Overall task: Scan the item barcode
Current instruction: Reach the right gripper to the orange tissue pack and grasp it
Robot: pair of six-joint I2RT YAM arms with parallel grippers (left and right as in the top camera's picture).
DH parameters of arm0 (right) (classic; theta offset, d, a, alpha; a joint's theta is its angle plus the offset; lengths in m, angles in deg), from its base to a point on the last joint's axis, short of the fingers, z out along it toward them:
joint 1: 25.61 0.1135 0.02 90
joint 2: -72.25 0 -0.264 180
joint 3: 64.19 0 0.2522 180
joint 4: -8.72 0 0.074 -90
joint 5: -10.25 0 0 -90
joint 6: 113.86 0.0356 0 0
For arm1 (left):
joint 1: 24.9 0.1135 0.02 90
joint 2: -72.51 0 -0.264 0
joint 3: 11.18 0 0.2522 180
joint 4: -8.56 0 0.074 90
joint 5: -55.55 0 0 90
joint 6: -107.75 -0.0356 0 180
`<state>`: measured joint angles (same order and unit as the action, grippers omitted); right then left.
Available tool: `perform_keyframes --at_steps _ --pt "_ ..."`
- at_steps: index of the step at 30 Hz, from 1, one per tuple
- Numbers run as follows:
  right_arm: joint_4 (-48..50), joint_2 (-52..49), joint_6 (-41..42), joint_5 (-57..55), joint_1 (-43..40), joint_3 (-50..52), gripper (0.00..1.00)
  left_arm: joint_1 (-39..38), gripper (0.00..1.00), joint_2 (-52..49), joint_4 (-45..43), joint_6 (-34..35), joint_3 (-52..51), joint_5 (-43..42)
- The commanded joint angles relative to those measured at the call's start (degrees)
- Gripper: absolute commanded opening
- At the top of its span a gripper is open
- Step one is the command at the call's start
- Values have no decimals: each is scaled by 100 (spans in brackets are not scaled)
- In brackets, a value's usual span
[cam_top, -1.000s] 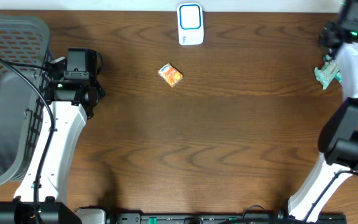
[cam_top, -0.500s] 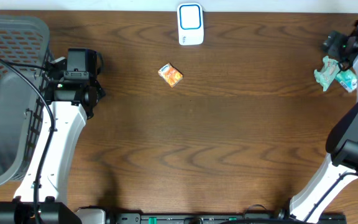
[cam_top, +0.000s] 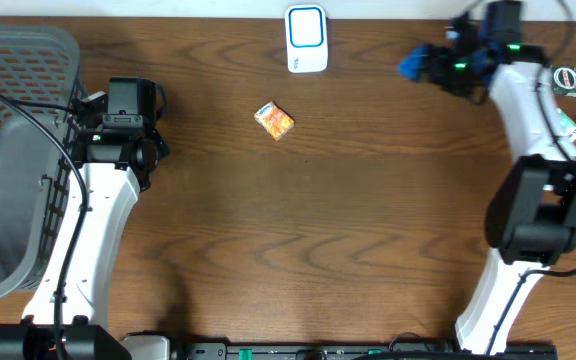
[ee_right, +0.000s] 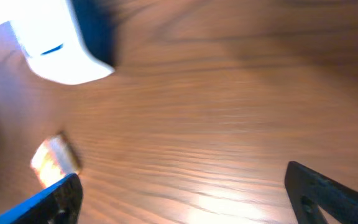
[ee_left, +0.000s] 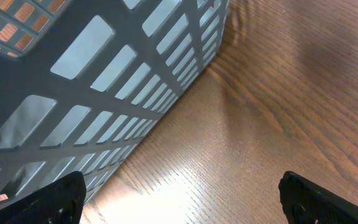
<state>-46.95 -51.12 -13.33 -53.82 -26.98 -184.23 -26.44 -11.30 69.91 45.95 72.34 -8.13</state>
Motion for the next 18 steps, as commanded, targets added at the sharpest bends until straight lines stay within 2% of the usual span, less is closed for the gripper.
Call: perform_keyframes --at_steps 1,7,13,18 --pt "212 33 15 203 533 46 99 24 98 -22 13 -74 -15 136" --pt "833 33 13 24 1416 46 99 24 98 -22 13 -74 -15 136" --pt "944 -68 22 -1113 2153 46 99 24 98 -22 13 -74 -15 136" --pt "1401 -365 610 -1379 2555 46 99 24 98 -20 13 -74 -15 136"
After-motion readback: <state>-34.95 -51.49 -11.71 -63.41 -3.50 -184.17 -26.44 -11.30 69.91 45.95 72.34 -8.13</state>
